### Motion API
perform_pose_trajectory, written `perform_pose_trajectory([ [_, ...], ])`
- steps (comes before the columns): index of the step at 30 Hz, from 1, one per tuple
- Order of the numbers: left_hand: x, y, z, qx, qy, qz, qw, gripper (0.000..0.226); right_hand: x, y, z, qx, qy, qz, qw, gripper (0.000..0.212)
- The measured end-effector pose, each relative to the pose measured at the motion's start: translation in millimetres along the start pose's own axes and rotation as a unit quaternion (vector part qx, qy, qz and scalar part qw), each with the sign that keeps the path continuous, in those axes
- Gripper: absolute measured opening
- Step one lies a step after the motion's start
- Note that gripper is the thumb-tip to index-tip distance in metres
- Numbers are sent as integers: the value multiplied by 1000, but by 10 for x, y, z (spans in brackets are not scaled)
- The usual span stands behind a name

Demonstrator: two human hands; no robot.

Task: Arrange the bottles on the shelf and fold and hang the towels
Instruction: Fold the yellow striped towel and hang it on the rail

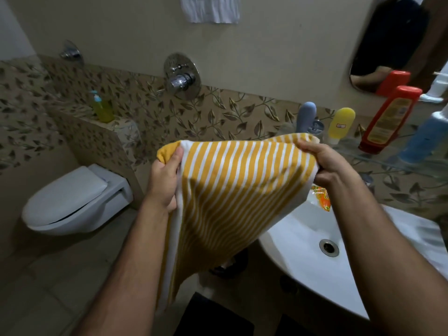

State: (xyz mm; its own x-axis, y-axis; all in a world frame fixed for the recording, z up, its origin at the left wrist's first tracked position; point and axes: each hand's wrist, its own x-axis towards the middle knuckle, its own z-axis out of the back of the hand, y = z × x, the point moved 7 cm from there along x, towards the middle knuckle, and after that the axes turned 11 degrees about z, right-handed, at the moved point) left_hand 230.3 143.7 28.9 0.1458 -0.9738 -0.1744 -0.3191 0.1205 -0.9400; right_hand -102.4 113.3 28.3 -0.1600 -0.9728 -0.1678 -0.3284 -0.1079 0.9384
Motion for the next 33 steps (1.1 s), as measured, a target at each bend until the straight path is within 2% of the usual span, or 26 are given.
perform_pose_trajectory([
  [1,-6,-47,-84,-25,-1,4,1000,23,46,47,30,48,15,25,998,39],
  [4,-4,-145,-318,-86,-12,28,996,25,58,-36,79,164,99,78,978,74],
  [5,0,-157,-385,-97,-15,37,995,26,8,-238,86,156,114,54,980,86],
  [7,6,-155,-500,-98,-22,49,994,28,-148,-854,86,134,126,-49,982,113],
  [8,12,-140,-530,-93,-27,54,994,29,-215,-1129,60,136,128,-78,979,115],
  [11,30,-58,-517,-75,-54,71,993,27,-296,-1418,-23,97,119,-83,985,103],
  [14,38,-35,-386,-71,-78,83,991,30,-184,-1125,-37,73,77,-60,993,53],
  [16,33,-68,-320,-71,-80,81,991,30,-97,-882,41,95,47,-45,993,39],
  [17,19,-86,-305,-75,-81,80,991,28,-98,-788,81,114,45,-34,992,42],
  [19,-5,-98,-301,-84,-82,82,990,24,-177,-756,147,113,83,-29,990,67],
  [22,-13,-73,-303,-87,-78,88,989,27,-391,-980,150,45,167,-56,983,106],
  [24,-12,-55,-275,-83,-77,94,989,32,-388,-1018,109,-13,190,-39,981,115],
  [27,0,-65,-136,-74,-91,93,989,29,-226,-760,124,16,142,24,989,95],
  [30,23,-125,-34,-63,-97,77,990,20,-89,-390,298,89,94,105,986,40],
  [31,32,-132,-23,-69,-97,76,990,19,-108,-341,329,102,99,112,983,31],
  [32,46,-128,-23,-75,-96,77,990,18,-143,-353,338,98,119,107,982,38],
  [33,51,-121,-27,-80,-96,81,989,18,-209,-418,317,71,146,86,983,62],
])
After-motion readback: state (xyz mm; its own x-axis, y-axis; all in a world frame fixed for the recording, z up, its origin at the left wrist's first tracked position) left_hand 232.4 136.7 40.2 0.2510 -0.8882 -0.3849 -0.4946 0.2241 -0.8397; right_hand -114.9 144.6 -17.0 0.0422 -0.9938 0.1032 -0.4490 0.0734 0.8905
